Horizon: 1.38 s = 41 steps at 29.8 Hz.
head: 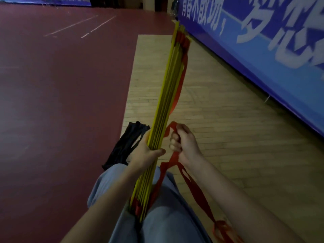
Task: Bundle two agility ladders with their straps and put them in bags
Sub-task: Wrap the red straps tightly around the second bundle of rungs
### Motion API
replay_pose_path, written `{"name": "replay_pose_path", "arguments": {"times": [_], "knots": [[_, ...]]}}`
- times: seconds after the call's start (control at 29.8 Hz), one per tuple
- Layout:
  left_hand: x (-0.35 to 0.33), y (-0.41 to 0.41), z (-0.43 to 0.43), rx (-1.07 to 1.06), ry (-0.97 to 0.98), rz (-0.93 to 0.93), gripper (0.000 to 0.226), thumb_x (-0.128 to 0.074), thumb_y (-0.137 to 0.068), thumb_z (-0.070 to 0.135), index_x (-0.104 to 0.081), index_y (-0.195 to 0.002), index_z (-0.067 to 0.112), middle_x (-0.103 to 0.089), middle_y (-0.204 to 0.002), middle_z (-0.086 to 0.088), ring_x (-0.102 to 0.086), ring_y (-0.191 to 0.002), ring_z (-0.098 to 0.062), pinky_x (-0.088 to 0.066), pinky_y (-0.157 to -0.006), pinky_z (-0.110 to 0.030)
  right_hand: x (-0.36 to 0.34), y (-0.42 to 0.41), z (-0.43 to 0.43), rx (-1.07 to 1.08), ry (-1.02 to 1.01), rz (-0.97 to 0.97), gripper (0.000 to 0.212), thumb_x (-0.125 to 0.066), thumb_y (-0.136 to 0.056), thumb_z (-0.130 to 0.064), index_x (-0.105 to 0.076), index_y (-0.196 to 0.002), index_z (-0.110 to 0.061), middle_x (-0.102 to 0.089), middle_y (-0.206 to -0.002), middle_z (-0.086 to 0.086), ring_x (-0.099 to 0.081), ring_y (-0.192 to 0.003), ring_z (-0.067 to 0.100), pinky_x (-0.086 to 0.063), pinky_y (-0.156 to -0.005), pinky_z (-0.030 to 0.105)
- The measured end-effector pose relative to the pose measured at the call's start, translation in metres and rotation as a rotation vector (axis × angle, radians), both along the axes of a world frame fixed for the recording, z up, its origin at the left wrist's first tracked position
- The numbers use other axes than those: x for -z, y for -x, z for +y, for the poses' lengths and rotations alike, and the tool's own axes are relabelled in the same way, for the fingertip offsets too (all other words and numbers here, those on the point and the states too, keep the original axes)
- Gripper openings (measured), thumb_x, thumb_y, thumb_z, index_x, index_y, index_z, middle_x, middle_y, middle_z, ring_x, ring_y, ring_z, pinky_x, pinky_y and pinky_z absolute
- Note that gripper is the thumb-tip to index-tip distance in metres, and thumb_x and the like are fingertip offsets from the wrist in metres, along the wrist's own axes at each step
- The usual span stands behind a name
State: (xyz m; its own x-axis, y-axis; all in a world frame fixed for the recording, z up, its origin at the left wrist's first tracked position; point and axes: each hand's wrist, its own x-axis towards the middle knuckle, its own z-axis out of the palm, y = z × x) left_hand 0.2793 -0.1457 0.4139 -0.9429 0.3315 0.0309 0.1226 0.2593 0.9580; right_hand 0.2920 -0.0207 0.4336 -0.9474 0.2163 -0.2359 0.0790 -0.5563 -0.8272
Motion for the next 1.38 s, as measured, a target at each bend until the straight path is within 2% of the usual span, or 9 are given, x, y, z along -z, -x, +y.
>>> {"name": "replay_pose_path", "arguments": {"times": [0.2,0.37,0.5,0.6,0.77,0.97,1.11,1.24,1.38], "knots": [[0.009,-0.006,0.009,0.101,-0.135,-0.074,0.041,-0.074,-0.077,0.009,-0.048,-0.107,0.018,-0.056,-0.083,0.001,-0.061,-0.069,-0.001,-0.049,-0.063,-0.018,-0.051,0.036,0.039,0.091,-0.010,0.112,0.029,-0.034,-0.100,-0.013,-0.041,-0.071,-0.014,-0.031,-0.036,-0.010,-0.022,-0.027,0.002,-0.015,-0.029,0.010],[0.012,-0.009,0.001,0.068,-0.126,-0.140,0.071,-0.079,-0.061,0.042,-0.047,-0.121,0.020,-0.058,-0.109,-0.010,-0.061,-0.100,-0.019,-0.053,-0.085,-0.033,-0.109,0.054,0.069,0.189,-0.007,0.245,0.035,-0.035,-0.100,-0.016,-0.040,-0.066,-0.014,-0.034,-0.036,-0.009,-0.026,-0.029,0.001,-0.020,-0.029,0.013],[0.022,-0.021,-0.001,0.000,-0.182,-0.320,0.059,-0.082,-0.066,0.023,-0.050,-0.114,0.012,-0.057,-0.083,-0.004,-0.059,-0.075,-0.014,-0.048,-0.064,-0.026,-0.163,0.069,0.072,0.119,-0.018,0.447,0.035,-0.033,-0.100,-0.016,-0.041,-0.066,-0.013,-0.039,-0.041,-0.006,-0.027,-0.031,0.003,-0.023,-0.032,0.014],[0.028,-0.031,0.001,-0.062,-0.246,-0.433,0.059,-0.074,-0.075,0.014,-0.044,-0.121,-0.005,-0.053,-0.071,-0.017,-0.063,-0.079,-0.036,-0.052,-0.068,-0.050,-0.147,0.068,0.041,-0.035,-0.032,0.338,0.023,-0.038,-0.098,-0.014,-0.045,-0.076,-0.013,-0.042,-0.051,-0.003,-0.035,-0.037,0.004,-0.030,-0.038,0.015],[0.037,-0.048,-0.012,-0.055,-0.260,-0.518,0.027,-0.064,-0.079,0.014,-0.053,-0.102,0.006,-0.061,-0.064,0.006,-0.062,-0.052,-0.003,-0.047,-0.047,-0.017,-0.079,0.054,0.010,-0.210,-0.273,0.215,0.025,-0.037,-0.093,0.006,-0.055,-0.085,-0.010,-0.049,-0.072,0.004,-0.044,-0.057,0.009,-0.040,-0.055,0.018],[0.054,-0.047,-0.043,-0.181,-0.011,-0.492,0.012,-0.059,-0.084,0.001,-0.050,-0.087,0.007,-0.054,-0.072,-0.010,-0.055,-0.061,-0.018,-0.049,-0.054,-0.027,-0.034,0.050,0.011,-0.220,-0.388,0.043,0.021,-0.033,-0.099,-0.006,-0.051,-0.109,-0.012,-0.054,-0.072,0.007,-0.052,-0.047,0.009,-0.047,-0.059,0.028],[0.071,-0.052,-0.053,-0.252,0.119,-0.397,0.010,-0.053,-0.082,0.001,-0.047,-0.079,0.008,-0.049,-0.067,-0.012,-0.052,-0.056,-0.021,-0.045,-0.055,-0.034,-0.029,0.052,0.000,-0.231,-0.402,0.070,0.024,-0.034,-0.099,-0.006,-0.056,-0.094,-0.015,-0.055,-0.072,0.007,-0.051,-0.051,0.012,-0.047,-0.060,0.028],[0.074,-0.065,-0.049,-0.232,0.248,-0.251,0.054,-0.055,-0.084,0.008,-0.036,-0.134,0.010,-0.055,-0.110,-0.007,-0.056,-0.079,-0.009,-0.048,-0.064,-0.027,-0.033,0.052,-0.006,-0.269,-0.350,0.092,0.026,-0.033,-0.099,-0.006,-0.057,-0.092,-0.015,-0.055,-0.071,0.007,-0.051,-0.055,0.014,-0.047,-0.062,0.029],[0.069,-0.076,-0.042,-0.217,0.542,-0.047,0.072,-0.040,-0.090,0.020,0.000,-0.149,0.006,-0.014,-0.154,-0.020,-0.033,-0.131,-0.024,-0.033,-0.099,-0.021,-0.036,0.049,-0.006,-0.270,-0.284,0.117,0.026,-0.033,-0.099,-0.006,-0.057,-0.092,-0.014,-0.054,-0.072,0.007,-0.051,-0.055,0.013,-0.047,-0.064,0.028]]}}
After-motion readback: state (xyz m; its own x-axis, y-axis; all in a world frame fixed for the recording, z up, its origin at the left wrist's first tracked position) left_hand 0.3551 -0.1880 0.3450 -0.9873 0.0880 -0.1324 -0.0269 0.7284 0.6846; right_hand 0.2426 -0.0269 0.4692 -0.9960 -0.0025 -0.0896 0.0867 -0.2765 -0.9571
